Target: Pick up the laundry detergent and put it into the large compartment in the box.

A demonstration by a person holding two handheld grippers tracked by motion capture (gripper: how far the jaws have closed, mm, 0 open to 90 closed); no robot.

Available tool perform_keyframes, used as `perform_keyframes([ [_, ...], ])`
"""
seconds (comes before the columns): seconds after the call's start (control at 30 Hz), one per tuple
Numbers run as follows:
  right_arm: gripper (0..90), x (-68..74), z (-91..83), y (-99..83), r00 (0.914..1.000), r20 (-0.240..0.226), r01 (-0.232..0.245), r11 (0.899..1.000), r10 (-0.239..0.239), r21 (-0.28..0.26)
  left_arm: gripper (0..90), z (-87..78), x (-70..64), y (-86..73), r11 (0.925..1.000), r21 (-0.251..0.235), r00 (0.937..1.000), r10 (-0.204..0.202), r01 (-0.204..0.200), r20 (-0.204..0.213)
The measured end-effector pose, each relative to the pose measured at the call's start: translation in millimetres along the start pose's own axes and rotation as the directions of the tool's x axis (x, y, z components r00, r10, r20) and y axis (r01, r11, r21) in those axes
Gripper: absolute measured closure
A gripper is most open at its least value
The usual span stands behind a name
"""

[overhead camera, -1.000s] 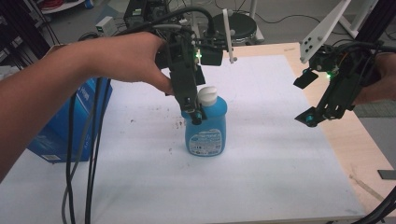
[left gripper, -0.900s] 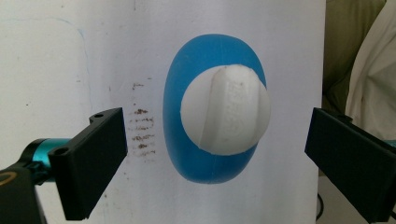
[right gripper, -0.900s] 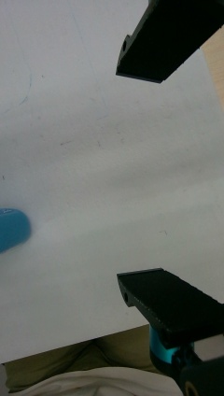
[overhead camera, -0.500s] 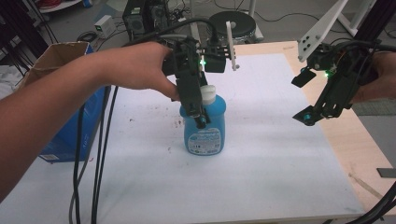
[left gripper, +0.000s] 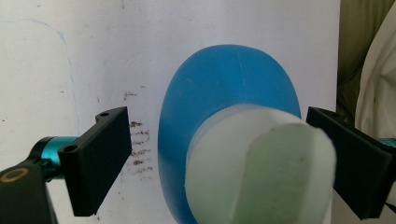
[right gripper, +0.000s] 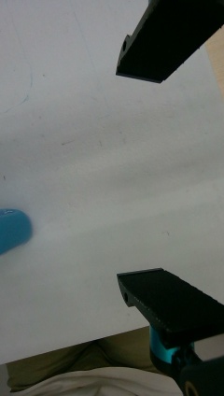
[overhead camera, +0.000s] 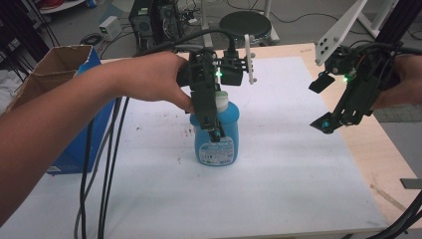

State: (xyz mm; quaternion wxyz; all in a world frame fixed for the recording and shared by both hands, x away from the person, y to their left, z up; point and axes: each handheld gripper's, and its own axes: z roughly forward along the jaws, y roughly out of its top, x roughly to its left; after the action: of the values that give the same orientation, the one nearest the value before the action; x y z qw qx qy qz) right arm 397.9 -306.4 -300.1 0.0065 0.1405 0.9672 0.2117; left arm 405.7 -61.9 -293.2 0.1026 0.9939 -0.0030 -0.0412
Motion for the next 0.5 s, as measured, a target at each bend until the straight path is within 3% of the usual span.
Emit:
perform_keyframes([
  [0.5, 2.0, -0.4, 0.8, 0.2, 1.0000, -0.002, -0.004, 1.000, 0.004, 0.001, 16.1, 2.3, 1.6, -1.1, 1.0000, 0.004, 1.0000, 0.005, -0.005, -0.001],
])
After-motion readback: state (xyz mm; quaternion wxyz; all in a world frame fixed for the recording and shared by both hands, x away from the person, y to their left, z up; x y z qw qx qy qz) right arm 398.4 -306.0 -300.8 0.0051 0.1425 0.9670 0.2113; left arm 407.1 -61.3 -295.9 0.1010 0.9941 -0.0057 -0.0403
